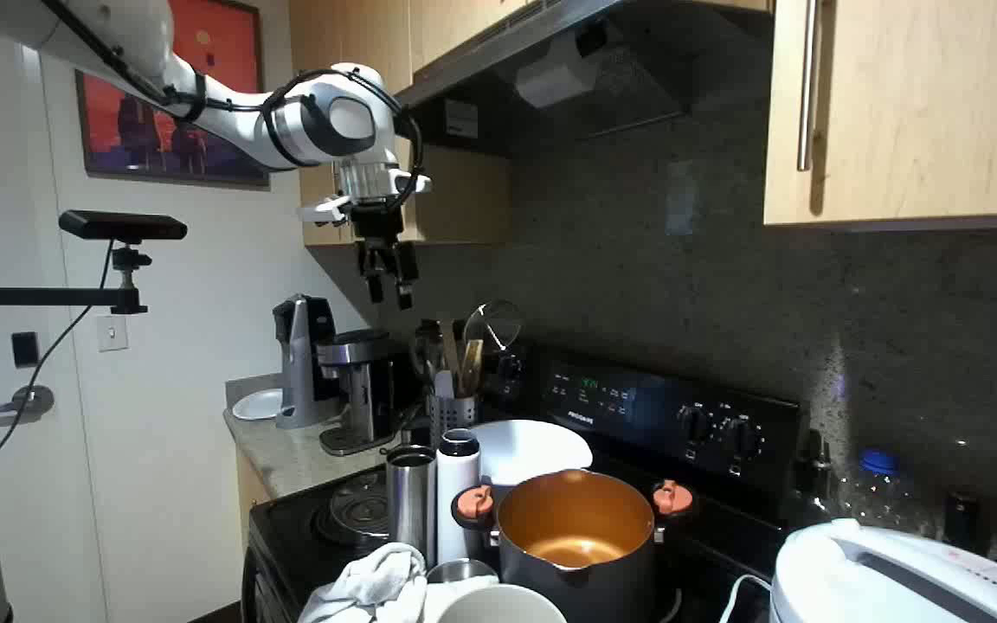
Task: Pick up the wooden spoon and use it to stir the contents of the white bowl
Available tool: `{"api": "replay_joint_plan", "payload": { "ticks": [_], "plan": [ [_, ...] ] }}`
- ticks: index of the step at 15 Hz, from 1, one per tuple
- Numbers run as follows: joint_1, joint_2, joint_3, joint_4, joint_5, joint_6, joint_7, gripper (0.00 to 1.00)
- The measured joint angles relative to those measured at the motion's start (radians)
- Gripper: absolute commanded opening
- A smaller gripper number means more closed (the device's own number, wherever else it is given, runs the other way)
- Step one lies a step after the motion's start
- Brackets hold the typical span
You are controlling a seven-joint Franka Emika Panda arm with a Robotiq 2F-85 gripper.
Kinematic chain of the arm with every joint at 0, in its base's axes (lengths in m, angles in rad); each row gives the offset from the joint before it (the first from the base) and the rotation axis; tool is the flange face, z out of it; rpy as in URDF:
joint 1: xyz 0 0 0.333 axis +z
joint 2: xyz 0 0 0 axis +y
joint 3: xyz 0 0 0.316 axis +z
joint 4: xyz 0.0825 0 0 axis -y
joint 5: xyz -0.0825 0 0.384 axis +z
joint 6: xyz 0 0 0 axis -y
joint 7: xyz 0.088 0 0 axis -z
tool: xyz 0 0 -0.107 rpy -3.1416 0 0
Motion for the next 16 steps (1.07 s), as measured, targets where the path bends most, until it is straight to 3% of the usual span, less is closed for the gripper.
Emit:
{"api": "replay_joint_plan", "payload": {
  "ticks": [8, 13, 16],
  "plan": [
    [0.0, 0.044, 0.0, 0.027, -0.001, 0.017, 0.02, 1.0],
    [0.01, 0.27, 0.007, 0.206, -0.025, 0.058, 0.131, 1.0],
    [0.054, 0.428, 0.005, 0.365, -0.101, 0.06, 0.226, 1.0]
  ]
}}
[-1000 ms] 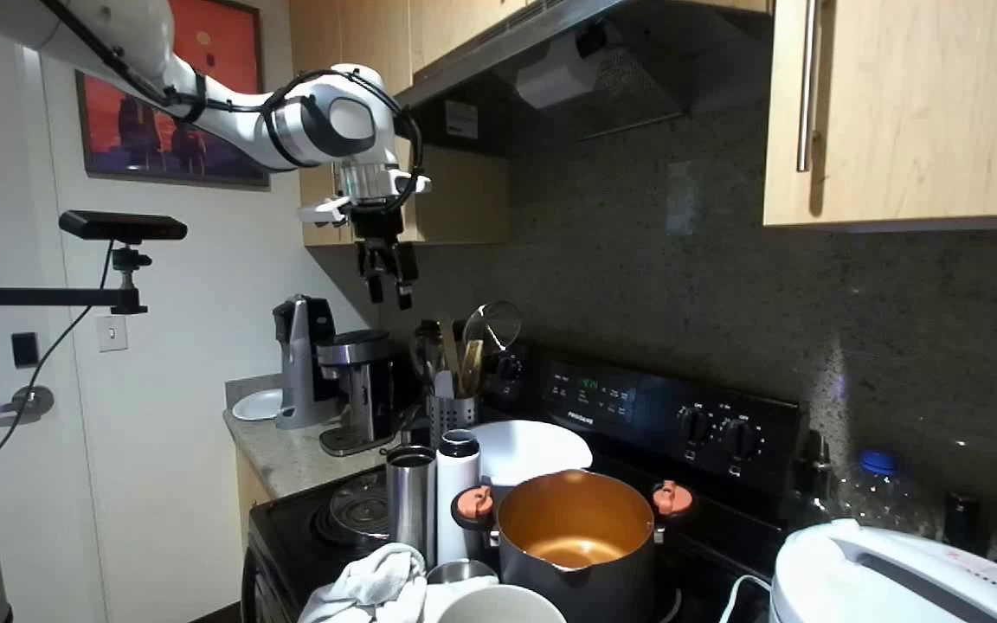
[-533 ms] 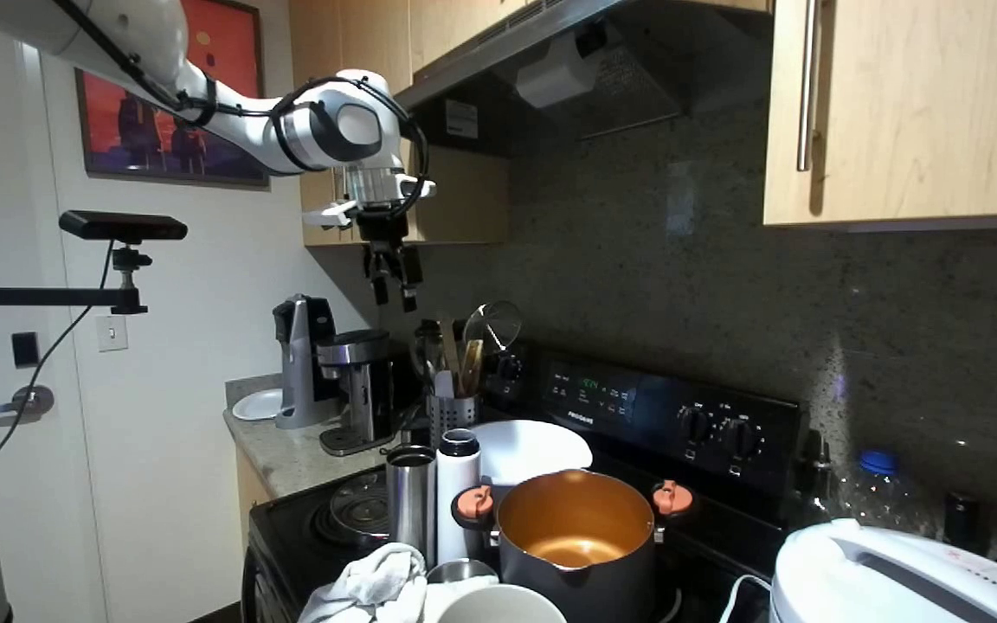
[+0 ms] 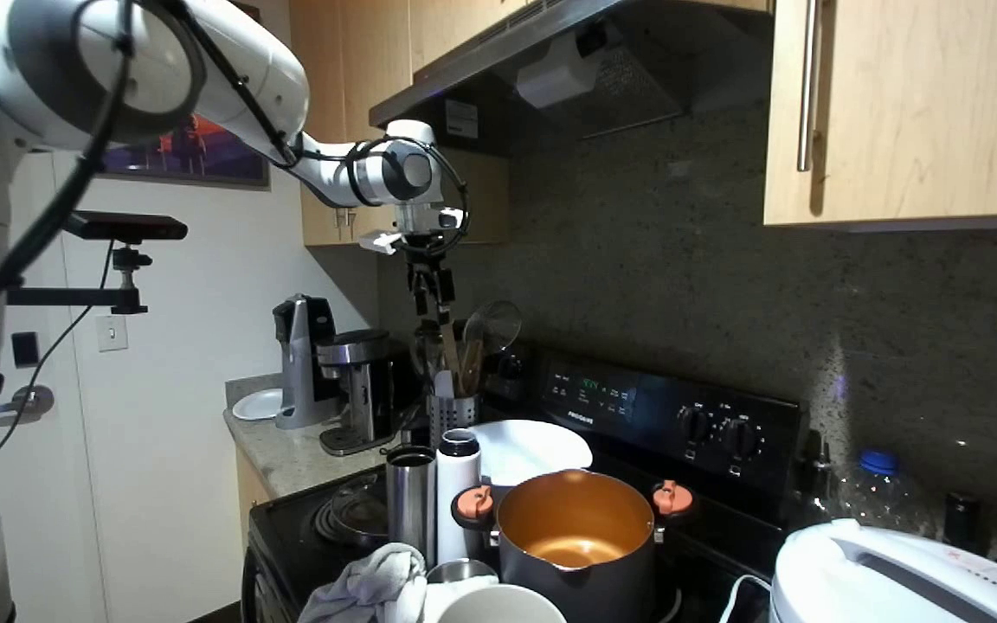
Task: Pick up the wooden spoon and use it to stir the contents of the white bowl
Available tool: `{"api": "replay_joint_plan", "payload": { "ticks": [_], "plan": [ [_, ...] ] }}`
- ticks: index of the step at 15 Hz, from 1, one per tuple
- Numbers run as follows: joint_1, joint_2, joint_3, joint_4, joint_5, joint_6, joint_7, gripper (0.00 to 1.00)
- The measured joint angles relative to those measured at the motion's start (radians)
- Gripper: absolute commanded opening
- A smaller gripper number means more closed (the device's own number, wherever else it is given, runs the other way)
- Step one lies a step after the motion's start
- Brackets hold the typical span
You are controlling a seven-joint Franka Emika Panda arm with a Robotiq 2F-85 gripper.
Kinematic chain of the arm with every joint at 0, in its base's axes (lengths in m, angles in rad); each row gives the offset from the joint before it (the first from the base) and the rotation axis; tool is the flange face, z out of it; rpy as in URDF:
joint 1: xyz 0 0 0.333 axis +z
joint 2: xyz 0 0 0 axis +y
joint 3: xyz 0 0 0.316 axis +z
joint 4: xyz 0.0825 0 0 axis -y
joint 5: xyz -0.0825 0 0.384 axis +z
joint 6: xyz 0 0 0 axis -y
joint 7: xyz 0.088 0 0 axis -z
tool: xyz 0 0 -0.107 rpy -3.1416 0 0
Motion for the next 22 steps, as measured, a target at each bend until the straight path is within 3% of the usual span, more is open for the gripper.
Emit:
{"api": "replay_joint_plan", "payload": {
  "ticks": [4, 8, 18, 19, 20, 22],
  "plan": [
    [0.091, 0.151, -0.029, 0.198, -0.084, -0.003, 0.137, 1.0],
    [0.153, 0.205, -0.077, 0.327, -0.123, -0.044, 0.214, 1.0],
    [0.22, 0.281, -0.113, 0.398, -0.175, -0.13, 0.393, 1.0],
    [0.226, 0.292, -0.116, 0.404, -0.177, -0.13, 0.407, 0.75],
    [0.233, 0.303, -0.121, 0.411, -0.179, -0.13, 0.418, 0.74],
    [0.245, 0.323, -0.131, 0.427, -0.188, -0.13, 0.435, 0.58]
  ]
}}
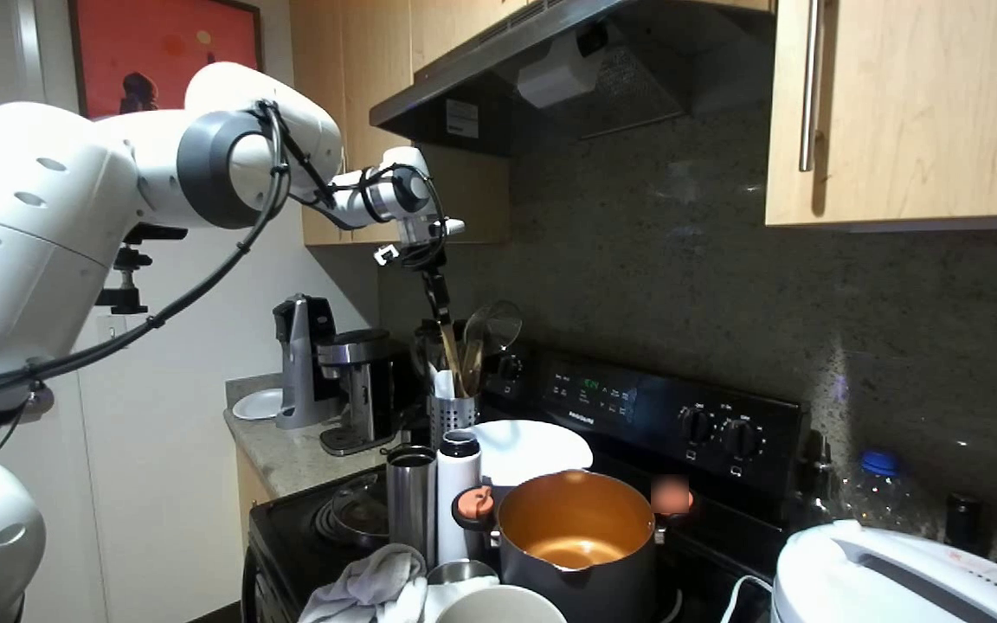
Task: Pick up the wooden spoon and use it to stir the contents of the white bowl
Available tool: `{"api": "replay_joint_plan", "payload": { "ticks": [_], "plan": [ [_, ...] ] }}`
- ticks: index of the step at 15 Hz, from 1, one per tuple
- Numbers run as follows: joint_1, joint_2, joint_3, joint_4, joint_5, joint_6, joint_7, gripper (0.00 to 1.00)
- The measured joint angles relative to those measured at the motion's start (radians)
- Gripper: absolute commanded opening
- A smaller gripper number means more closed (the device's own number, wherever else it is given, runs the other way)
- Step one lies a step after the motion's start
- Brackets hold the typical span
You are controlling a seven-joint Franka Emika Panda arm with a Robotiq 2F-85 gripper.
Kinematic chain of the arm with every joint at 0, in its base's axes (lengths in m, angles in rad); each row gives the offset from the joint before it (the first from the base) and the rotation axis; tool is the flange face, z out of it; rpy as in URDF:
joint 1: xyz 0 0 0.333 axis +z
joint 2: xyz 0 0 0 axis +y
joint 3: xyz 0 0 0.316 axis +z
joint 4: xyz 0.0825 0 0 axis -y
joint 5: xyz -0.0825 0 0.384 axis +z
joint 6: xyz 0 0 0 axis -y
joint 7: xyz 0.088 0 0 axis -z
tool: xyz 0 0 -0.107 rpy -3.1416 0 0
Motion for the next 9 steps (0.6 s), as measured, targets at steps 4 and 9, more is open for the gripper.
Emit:
{"api": "replay_joint_plan", "payload": {
  "ticks": [4, 9],
  "plan": [
    [0.013, 0.031, -0.007, 0.031, -0.035, 0.0, 0.031, 0.27],
    [0.022, 0.051, -0.008, 0.049, -0.069, 0.0, 0.039, 0.02]
  ]
}}
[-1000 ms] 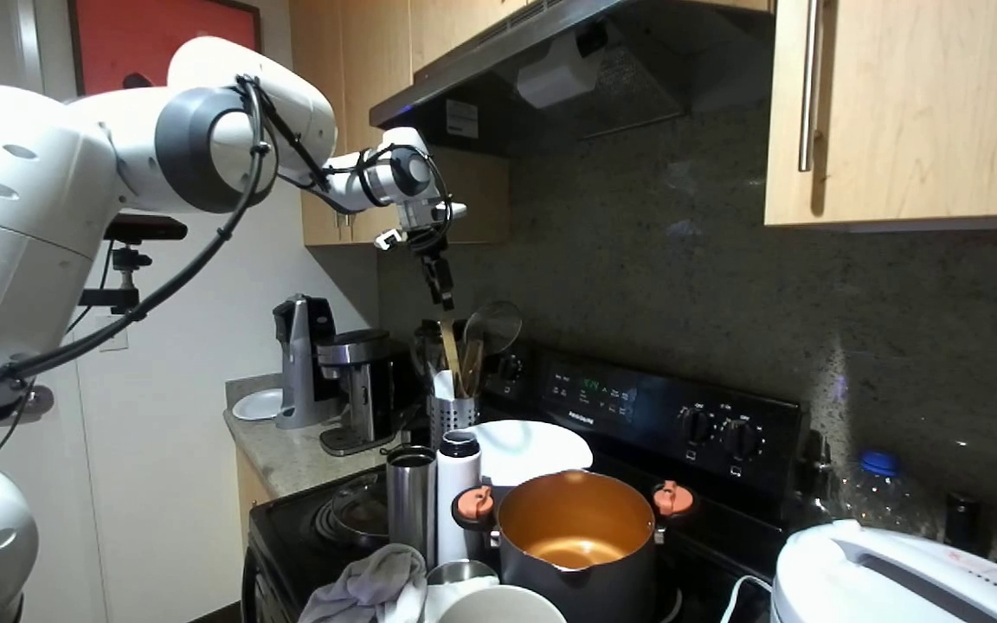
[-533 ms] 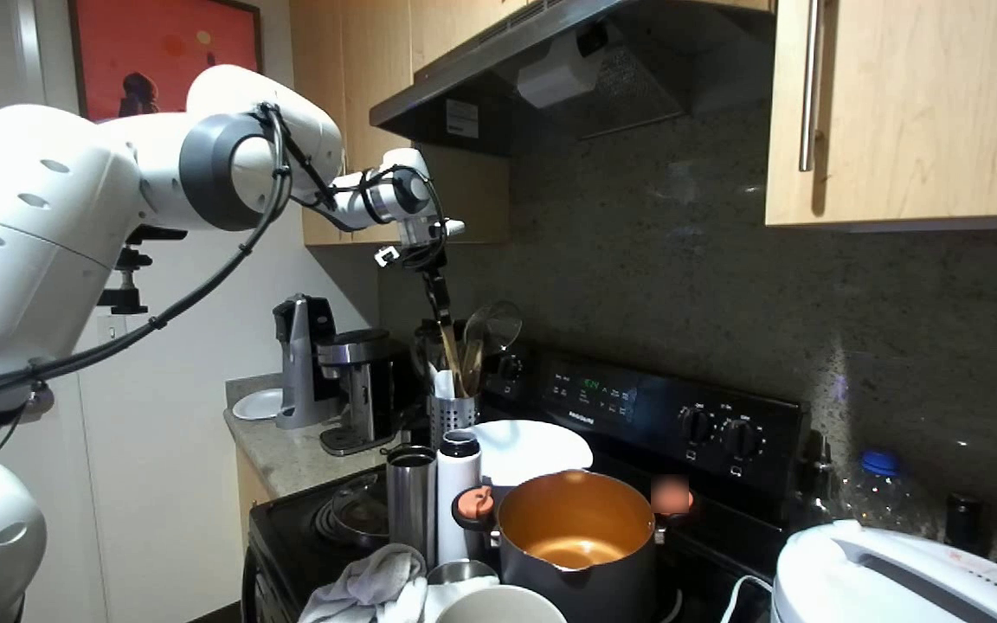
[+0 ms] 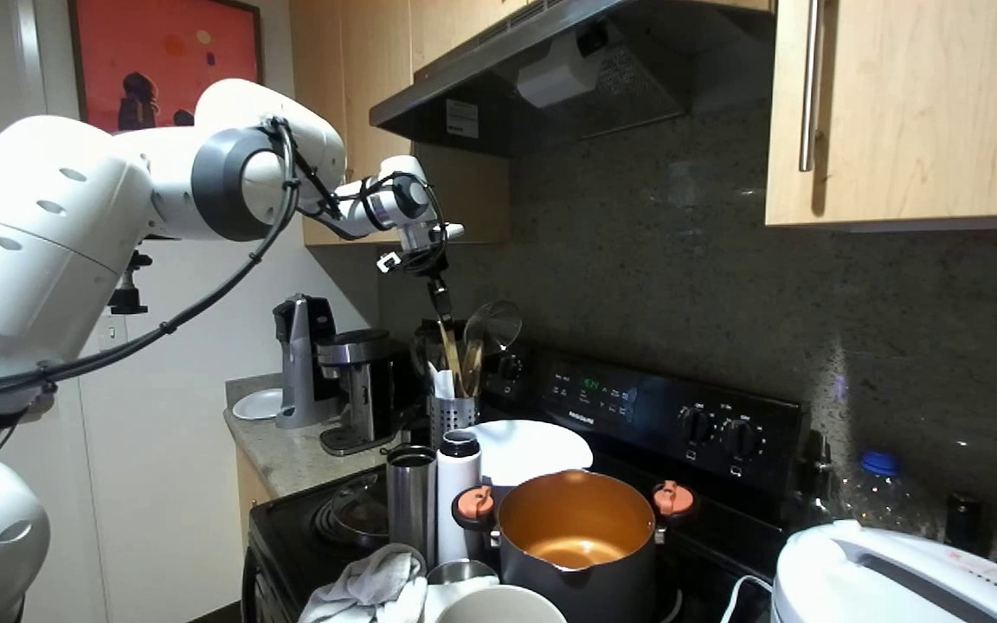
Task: Pick up the wooden spoon and use it to stir the contents of the white bowl
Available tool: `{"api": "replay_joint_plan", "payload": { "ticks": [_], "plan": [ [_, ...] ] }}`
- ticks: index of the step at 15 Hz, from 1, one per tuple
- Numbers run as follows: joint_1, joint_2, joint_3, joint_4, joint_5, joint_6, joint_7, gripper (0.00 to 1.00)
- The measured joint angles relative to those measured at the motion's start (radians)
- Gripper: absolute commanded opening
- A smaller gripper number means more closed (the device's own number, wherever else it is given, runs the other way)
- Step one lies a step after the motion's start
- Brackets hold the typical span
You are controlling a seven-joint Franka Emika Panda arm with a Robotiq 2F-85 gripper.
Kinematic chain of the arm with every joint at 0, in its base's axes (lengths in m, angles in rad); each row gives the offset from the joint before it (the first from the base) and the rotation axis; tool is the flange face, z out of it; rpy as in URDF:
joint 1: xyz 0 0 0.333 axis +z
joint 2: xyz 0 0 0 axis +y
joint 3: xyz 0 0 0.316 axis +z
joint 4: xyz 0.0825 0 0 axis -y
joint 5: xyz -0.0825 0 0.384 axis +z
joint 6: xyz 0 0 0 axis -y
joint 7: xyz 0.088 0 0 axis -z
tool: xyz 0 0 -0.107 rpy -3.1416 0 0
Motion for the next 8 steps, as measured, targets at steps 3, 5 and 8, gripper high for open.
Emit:
{"api": "replay_joint_plan", "payload": {
  "ticks": [3, 5, 8],
  "plan": [
    [0.012, 0.011, 0.0, 0.016, -0.002, 0.003, 0.016, 0.07],
    [0.017, 0.017, 0.0, 0.024, -0.004, 0.002, 0.02, 0.07],
    [0.019, 0.018, 0.0, 0.028, -0.009, 0.002, 0.036, 0.07]
  ]
}}
